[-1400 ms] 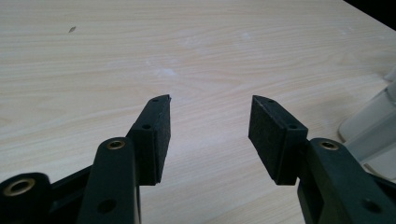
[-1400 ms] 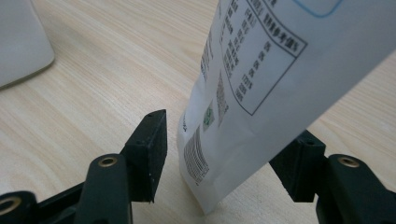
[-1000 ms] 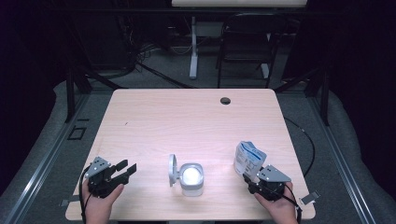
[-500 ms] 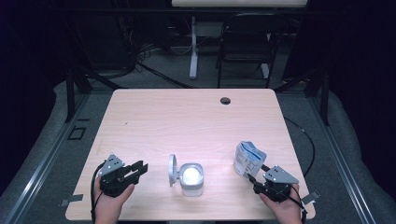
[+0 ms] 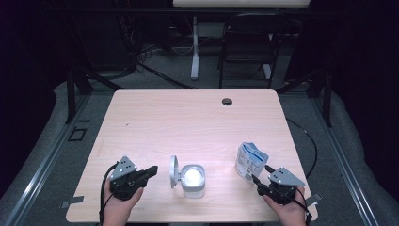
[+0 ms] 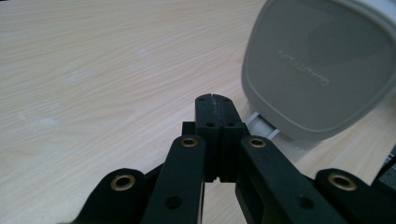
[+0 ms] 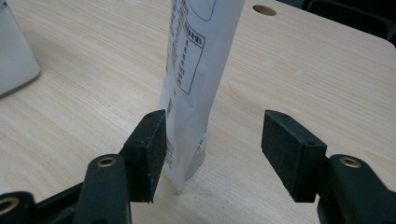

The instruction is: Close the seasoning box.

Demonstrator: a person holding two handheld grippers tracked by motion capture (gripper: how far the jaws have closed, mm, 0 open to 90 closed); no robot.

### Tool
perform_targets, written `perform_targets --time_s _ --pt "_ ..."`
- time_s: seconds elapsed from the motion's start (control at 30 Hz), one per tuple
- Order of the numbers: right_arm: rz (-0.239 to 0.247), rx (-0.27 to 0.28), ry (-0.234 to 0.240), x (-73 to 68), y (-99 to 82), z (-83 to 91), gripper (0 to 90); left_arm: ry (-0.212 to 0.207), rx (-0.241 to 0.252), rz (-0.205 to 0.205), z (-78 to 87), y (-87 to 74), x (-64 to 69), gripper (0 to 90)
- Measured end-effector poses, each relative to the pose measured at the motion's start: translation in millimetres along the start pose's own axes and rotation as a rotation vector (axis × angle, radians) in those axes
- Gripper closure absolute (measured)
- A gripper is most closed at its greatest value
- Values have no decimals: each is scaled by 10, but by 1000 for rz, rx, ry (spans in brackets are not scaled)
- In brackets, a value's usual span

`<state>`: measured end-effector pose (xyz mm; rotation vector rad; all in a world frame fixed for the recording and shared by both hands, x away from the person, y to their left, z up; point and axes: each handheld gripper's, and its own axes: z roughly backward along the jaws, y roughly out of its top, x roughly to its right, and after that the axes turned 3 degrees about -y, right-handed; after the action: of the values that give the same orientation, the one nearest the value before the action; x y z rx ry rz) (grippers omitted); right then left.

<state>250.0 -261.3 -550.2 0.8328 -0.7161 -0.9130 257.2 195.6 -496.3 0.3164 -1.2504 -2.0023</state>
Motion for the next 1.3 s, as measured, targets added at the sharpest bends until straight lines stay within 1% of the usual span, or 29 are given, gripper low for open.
perform_targets --time_s 0.07,0.1,0.23,0.27,0.5,0.57,0.67,0.87,0.93,1.07,1.2,1.3 --pt "1 1 1 -7 5 -2 401 -10 5 -6 4 23 50 900" --pt "2 0 6 -13 6 -4 401 -15 0 -18 5 37 71 900" --pt "1 0 9 -22 2 -11 400 -31 3 -37 -12 76 156 900" --pt "0 -1 7 -19 -1 -10 400 -35 -5 -42 -13 84 165 900" --pt "-4 0 10 -3 -9 -14 400 -45 -9 -50 -26 115 211 900" --pt "-1 -4 10 -3 -8 -13 400 -46 -5 -48 -25 126 228 900" --pt "-2 -4 10 -6 -9 -14 400 -54 1 -63 -22 153 269 900" --pt "-2 -2 11 -7 -10 -14 401 -58 3 -71 -46 193 334 900" --pt "-4 -2 10 -9 -11 -16 401 -64 9 -70 -60 202 347 900" --pt "-4 -4 11 -9 -12 -17 401 -76 7 -86 -101 231 413 900" --pt "-8 1 8 0 -14 -13 401 -88 -5 -97 -169 243 488 900" --pt "-9 1 7 4 -13 -9 401 -107 -18 -117 -220 236 540 900"
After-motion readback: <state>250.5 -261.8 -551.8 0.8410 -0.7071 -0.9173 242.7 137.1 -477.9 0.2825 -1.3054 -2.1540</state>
